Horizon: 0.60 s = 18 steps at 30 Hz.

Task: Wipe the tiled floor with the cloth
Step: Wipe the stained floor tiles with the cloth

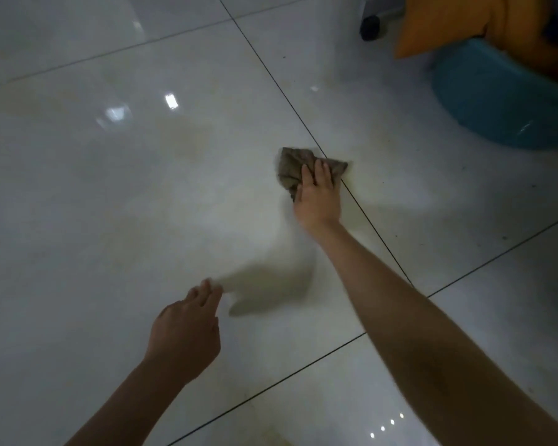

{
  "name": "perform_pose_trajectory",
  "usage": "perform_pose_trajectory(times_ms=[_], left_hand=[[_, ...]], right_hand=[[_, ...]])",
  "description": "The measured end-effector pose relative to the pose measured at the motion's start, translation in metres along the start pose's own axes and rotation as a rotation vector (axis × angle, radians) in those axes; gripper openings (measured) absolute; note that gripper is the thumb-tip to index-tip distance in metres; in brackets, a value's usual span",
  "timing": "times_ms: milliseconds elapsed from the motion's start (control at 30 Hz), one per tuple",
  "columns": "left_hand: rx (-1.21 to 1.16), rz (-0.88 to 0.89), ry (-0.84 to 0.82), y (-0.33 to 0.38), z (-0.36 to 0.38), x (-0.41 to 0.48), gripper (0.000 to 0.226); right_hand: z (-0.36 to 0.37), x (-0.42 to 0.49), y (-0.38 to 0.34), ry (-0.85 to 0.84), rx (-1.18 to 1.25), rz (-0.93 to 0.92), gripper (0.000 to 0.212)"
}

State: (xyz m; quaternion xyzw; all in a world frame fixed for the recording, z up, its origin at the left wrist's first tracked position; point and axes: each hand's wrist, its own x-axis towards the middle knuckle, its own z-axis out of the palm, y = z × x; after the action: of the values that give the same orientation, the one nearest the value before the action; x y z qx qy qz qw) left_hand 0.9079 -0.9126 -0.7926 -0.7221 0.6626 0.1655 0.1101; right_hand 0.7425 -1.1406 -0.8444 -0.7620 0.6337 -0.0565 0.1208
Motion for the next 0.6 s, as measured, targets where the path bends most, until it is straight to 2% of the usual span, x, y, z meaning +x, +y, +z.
perform_pose_trajectory(times_ms=[67,133,267,367,400,467,533,600], left_hand=[[-0.106,0.002,-0.035,-0.006,0.002,-0.009,0.063],[-0.161,0.007,-0.013,-0.013,0.006,-0.026,0.066],[-0.194,-0.012,0.167,-0.018,0.027,-0.068,0.058],[-0.163,-0.029,0.145,-0.011,0.044,-0.098,0.06],[-0.157,-0.034,0.151,-0.01,0.051,-0.106,0.06],[-0.148,-0.043,0.165,-0.008,0.06,-0.123,0.057],[-0.148,-0.054,0.163,-0.007,0.065,-0.138,0.055],[-0.14,-0.05,0.157,-0.005,0.069,-0.154,0.054]], right_hand=[[0.007,-0.018,-0.023,0.009,0.029,0.017,0.054],[0.015,-0.061,-0.033,0.021,0.077,-0.153,0.052],[0.027,-0.182,-0.021,0.029,0.155,-0.536,0.043],[0.017,-0.246,0.018,-0.129,0.052,-0.765,0.043],[0.011,-0.249,0.041,-0.13,0.016,-0.782,0.043],[-0.004,-0.247,0.092,-0.078,0.02,-0.63,0.044],[-0.023,-0.243,0.137,-0.015,0.047,-0.365,0.05],[-0.031,-0.247,0.154,0.051,0.073,-0.131,0.045]])
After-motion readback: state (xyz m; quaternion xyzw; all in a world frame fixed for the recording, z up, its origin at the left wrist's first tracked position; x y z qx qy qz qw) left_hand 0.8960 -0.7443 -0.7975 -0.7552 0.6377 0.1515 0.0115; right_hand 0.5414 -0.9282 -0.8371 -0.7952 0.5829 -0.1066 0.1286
